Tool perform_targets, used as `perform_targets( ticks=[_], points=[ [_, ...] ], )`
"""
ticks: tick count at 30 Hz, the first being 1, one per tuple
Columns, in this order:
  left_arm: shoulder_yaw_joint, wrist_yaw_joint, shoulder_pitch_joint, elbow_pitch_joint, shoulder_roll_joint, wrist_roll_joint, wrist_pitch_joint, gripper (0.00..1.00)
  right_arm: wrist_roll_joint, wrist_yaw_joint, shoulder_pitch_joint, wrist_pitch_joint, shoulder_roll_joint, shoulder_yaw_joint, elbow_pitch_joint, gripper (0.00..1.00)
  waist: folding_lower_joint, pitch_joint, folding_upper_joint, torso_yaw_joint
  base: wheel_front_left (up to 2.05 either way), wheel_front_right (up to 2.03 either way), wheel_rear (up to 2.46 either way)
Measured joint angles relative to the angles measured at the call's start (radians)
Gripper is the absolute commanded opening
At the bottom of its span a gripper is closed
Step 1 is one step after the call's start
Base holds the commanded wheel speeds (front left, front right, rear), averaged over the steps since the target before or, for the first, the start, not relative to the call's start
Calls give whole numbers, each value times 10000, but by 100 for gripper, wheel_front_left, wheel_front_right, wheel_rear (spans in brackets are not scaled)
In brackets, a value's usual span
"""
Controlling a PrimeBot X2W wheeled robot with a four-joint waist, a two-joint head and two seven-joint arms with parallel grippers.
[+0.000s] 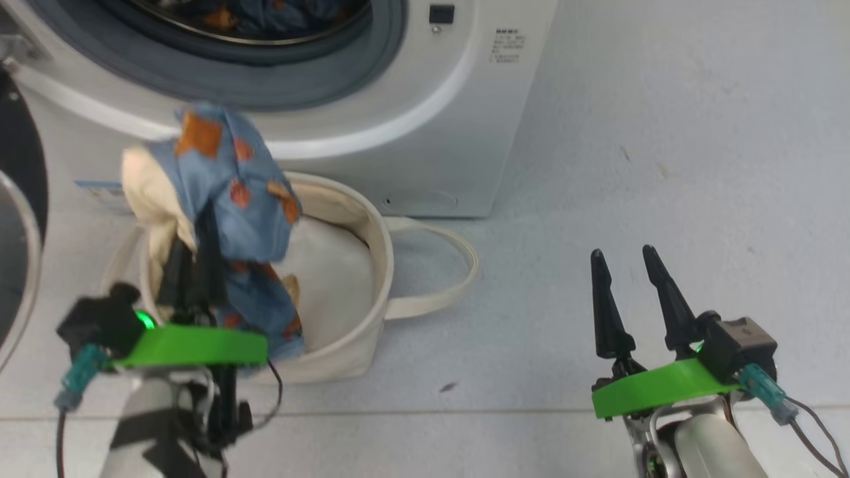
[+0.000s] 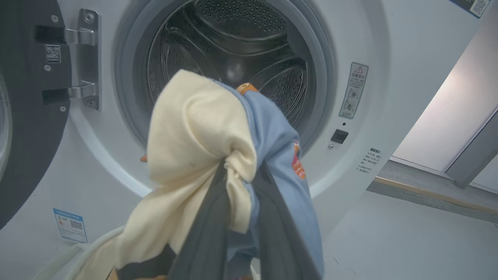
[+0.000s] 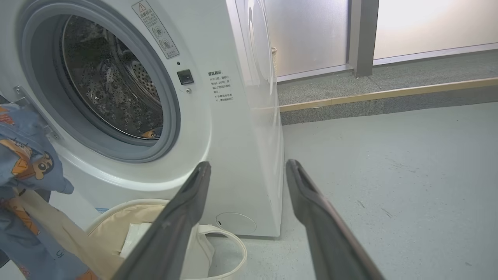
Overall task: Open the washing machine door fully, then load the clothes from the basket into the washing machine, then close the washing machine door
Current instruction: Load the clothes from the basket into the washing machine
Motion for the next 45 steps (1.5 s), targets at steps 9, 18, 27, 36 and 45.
perform_targets(
  ticks=[9, 18, 27, 36, 45],
  points=[
    [871, -288, -2744, 882, 301, 1216, -29, 0, 2, 0, -785, 0, 0, -38, -284, 100, 2, 1504, 0, -478, 0, 0, 0],
    [1179, -372, -7300, 2815, 1074, 1858, -42, 0, 209, 0, -1735, 0, 0, 92, -591, 100, 3, 3367, 0, -992, 0, 0, 0],
    [1444, -207, -10884, 5039, 1854, 2161, -44, 0, 619, 0, -2447, 0, 2, 284, -794, 100, 2, 4919, -1, -1638, 0, 0, 0],
    [1141, 173, -13534, 6435, 2265, 2665, -44, 0, 729, 0, -2617, 0, 4, 489, -780, 100, 0, 5999, -1, -2215, 0, 0, 0],
    [832, 546, -13802, 7137, 2211, 3010, -54, 100, 685, 0, -2871, 0, 10, 364, -706, 100, 1, 6399, -1, -2103, 0, 0, 0]
  ],
)
